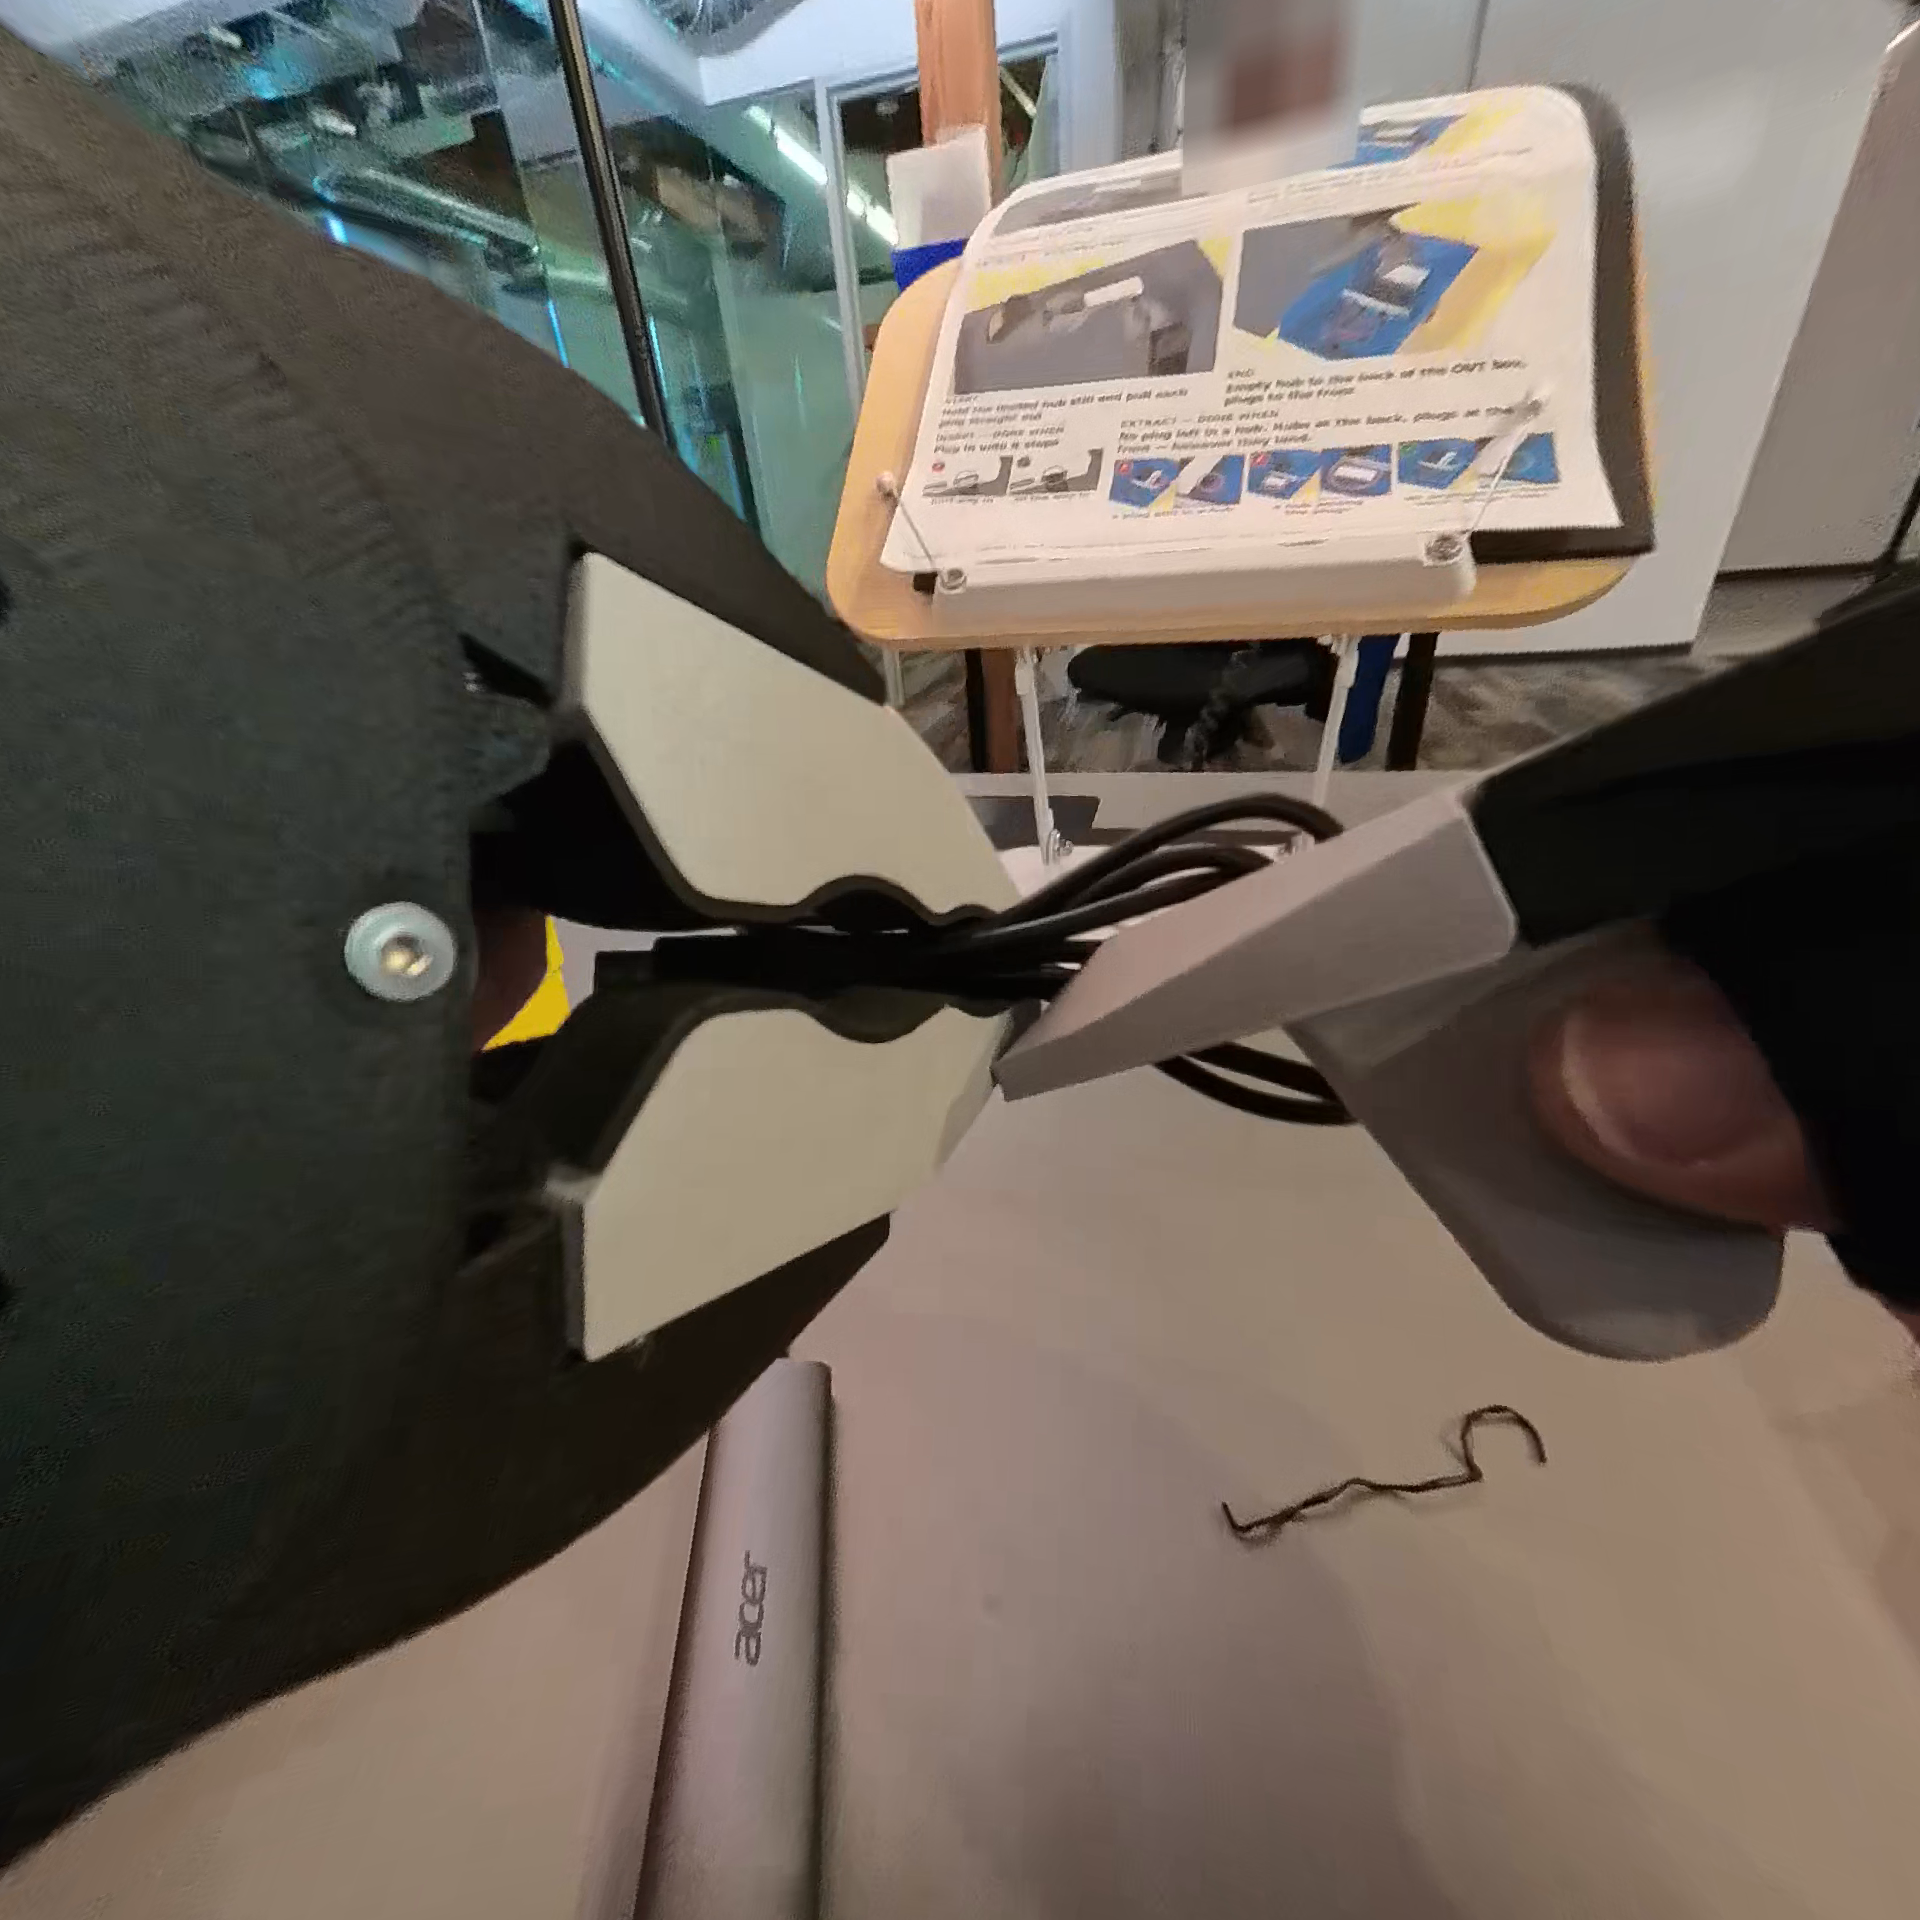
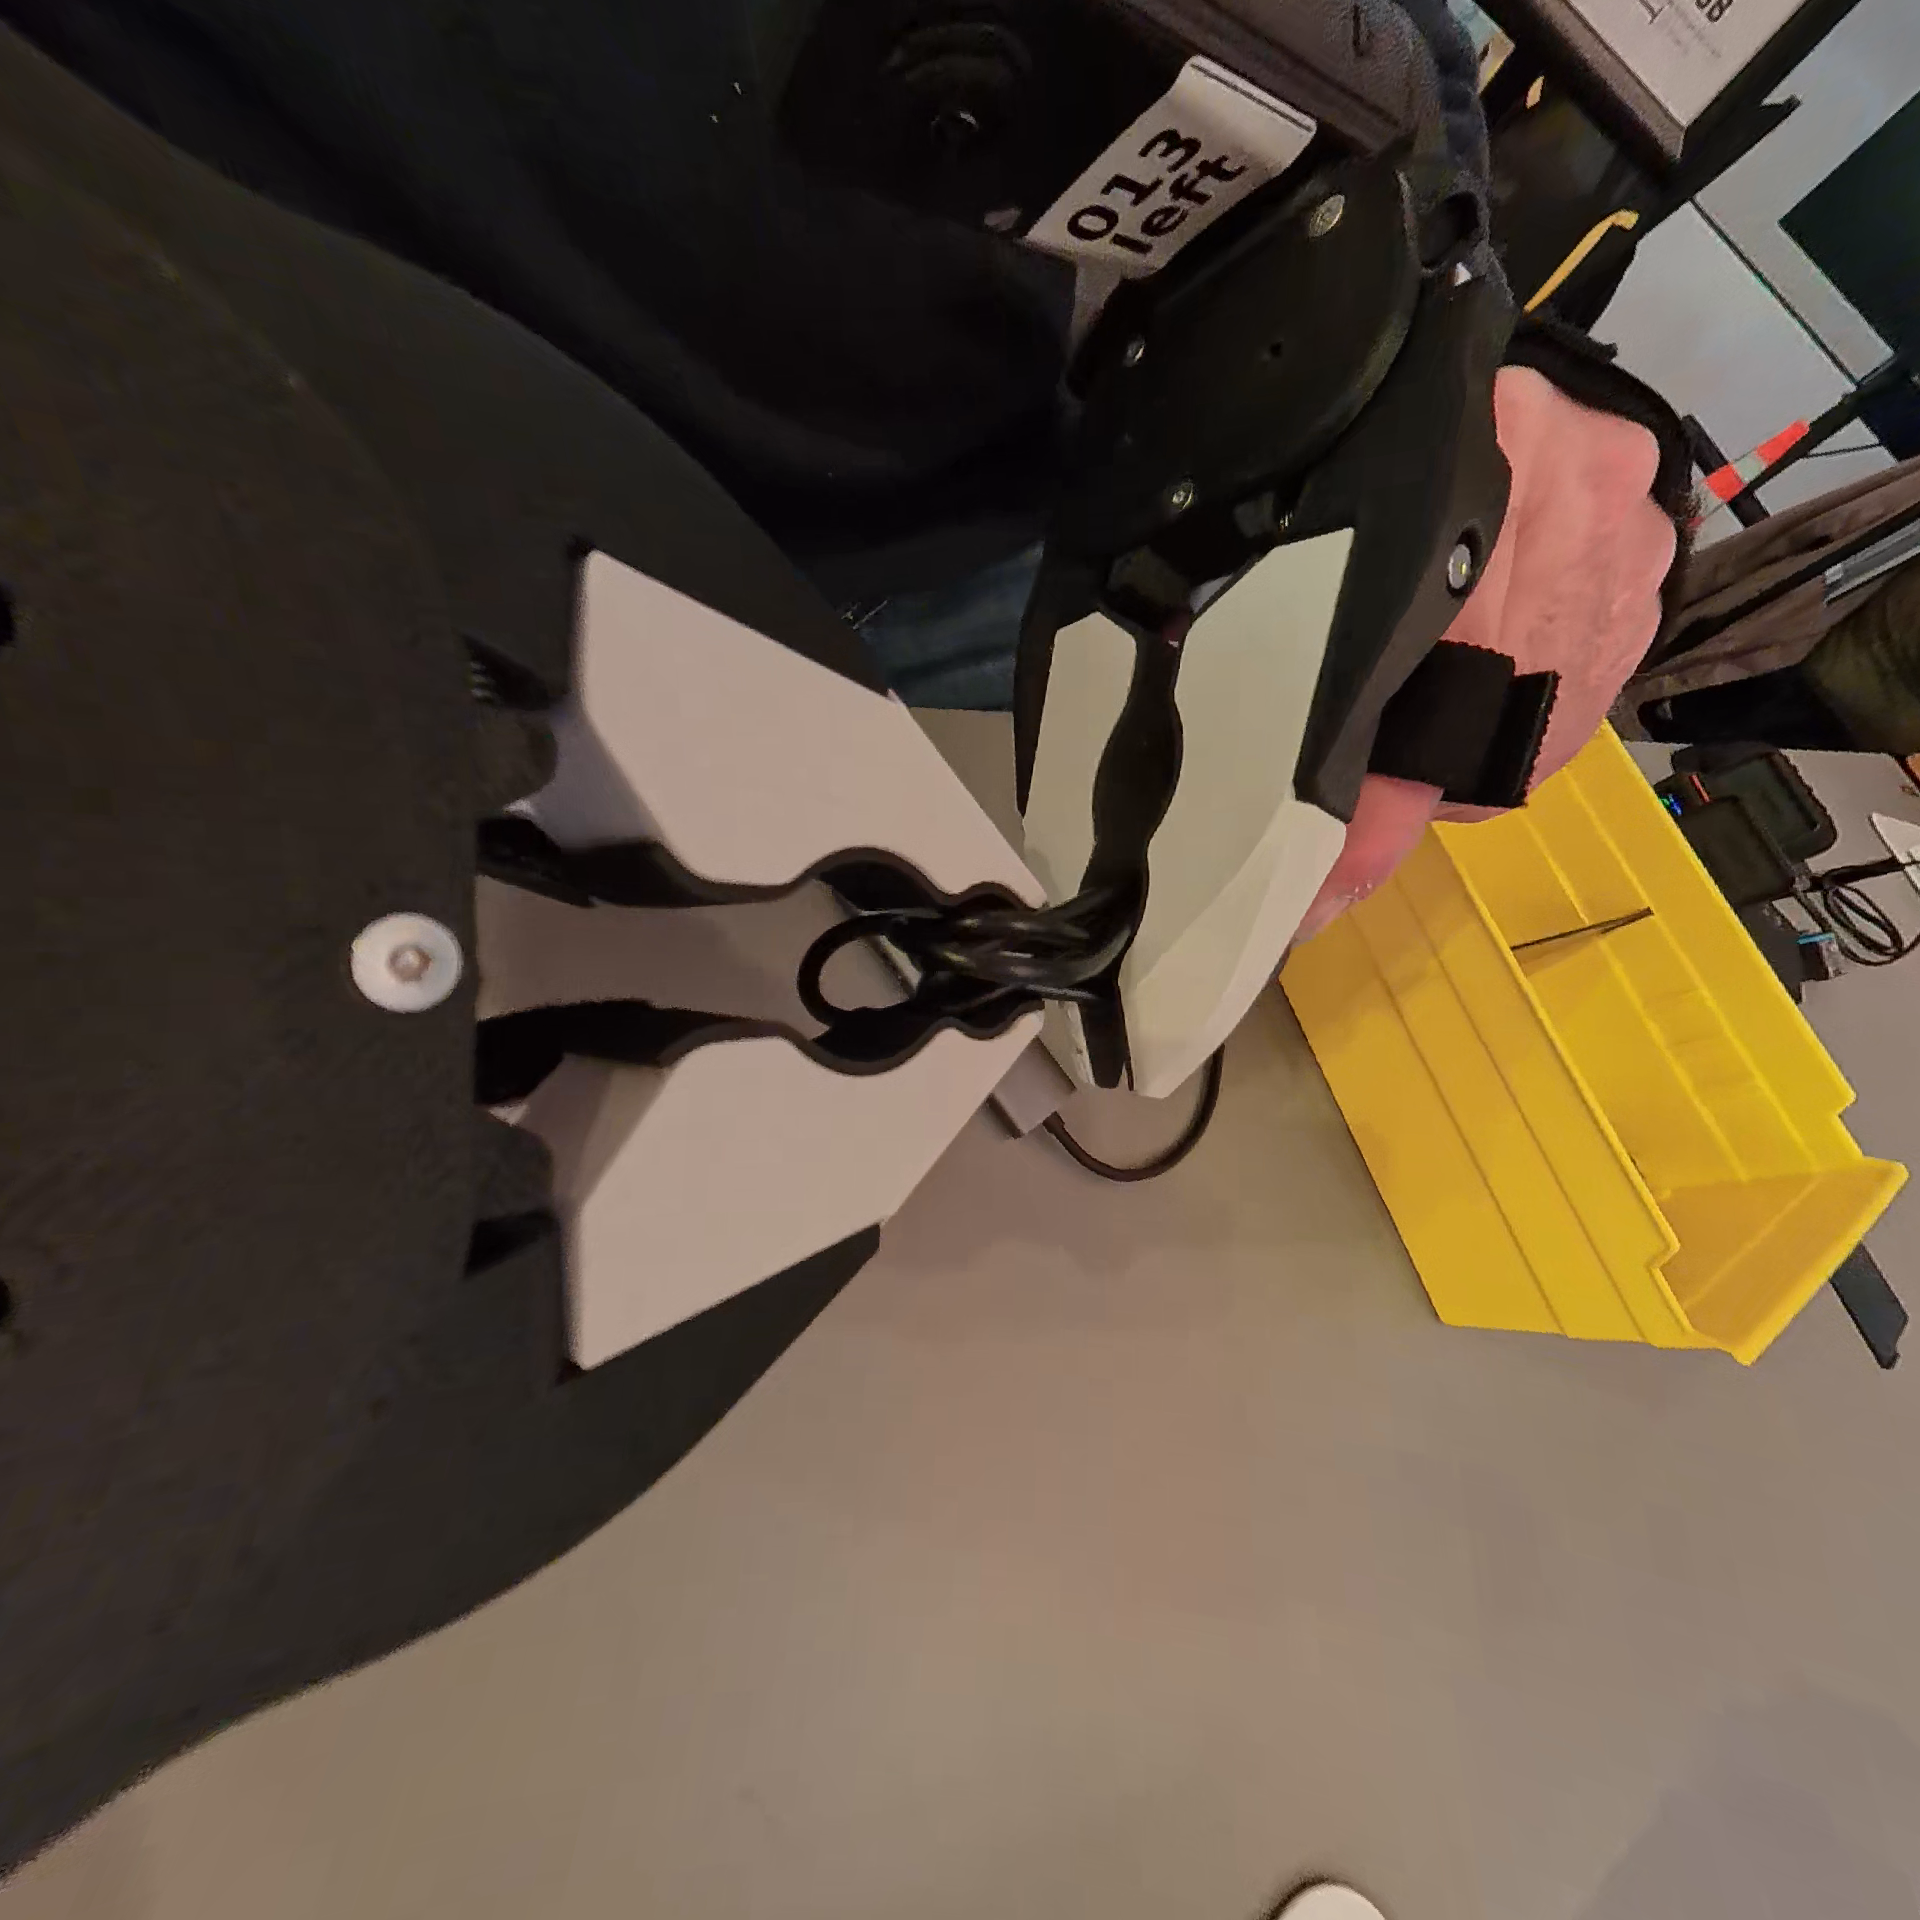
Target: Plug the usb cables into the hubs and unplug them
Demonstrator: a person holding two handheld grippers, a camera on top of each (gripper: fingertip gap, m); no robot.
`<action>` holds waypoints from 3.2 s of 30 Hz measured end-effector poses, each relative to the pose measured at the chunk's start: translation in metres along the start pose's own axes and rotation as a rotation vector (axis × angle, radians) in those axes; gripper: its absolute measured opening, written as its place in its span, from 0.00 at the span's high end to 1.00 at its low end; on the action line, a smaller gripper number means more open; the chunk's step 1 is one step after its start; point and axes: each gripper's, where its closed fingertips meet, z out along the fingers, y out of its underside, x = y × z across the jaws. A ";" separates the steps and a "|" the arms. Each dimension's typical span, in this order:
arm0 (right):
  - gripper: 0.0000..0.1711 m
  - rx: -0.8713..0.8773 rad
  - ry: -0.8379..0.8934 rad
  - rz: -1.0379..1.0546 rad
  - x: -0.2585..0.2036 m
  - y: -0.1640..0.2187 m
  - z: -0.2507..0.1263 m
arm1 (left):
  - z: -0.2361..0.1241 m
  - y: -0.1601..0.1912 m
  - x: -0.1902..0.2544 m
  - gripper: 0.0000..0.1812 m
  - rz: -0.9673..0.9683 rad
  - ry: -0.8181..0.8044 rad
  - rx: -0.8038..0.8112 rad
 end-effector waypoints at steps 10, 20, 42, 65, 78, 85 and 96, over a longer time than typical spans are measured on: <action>0.95 0.064 -0.022 0.043 0.005 -0.008 -0.003 | 0.005 0.004 -0.002 0.98 -0.105 0.072 -0.009; 0.98 0.114 -0.106 0.116 0.000 -0.012 -0.003 | 0.010 0.008 -0.002 0.88 -0.008 0.037 -0.016; 0.79 0.134 0.016 0.002 0.008 -0.016 -0.007 | 0.012 0.019 -0.003 0.99 -0.093 0.114 -0.049; 0.95 -0.272 0.820 -1.154 0.015 -0.023 -0.004 | -0.013 0.006 0.018 0.97 -0.356 0.457 0.030; 0.74 -0.149 0.613 -0.859 0.012 -0.016 0.000 | -0.019 0.018 0.010 0.97 -0.276 0.213 0.052; 0.80 -0.339 0.602 -0.599 0.054 0.035 -0.035 | -0.019 0.043 0.014 0.97 -0.333 0.247 0.005; 0.91 -0.693 0.439 -0.519 0.087 0.123 -0.017 | -0.021 0.052 0.026 0.97 -0.367 0.305 0.021</action>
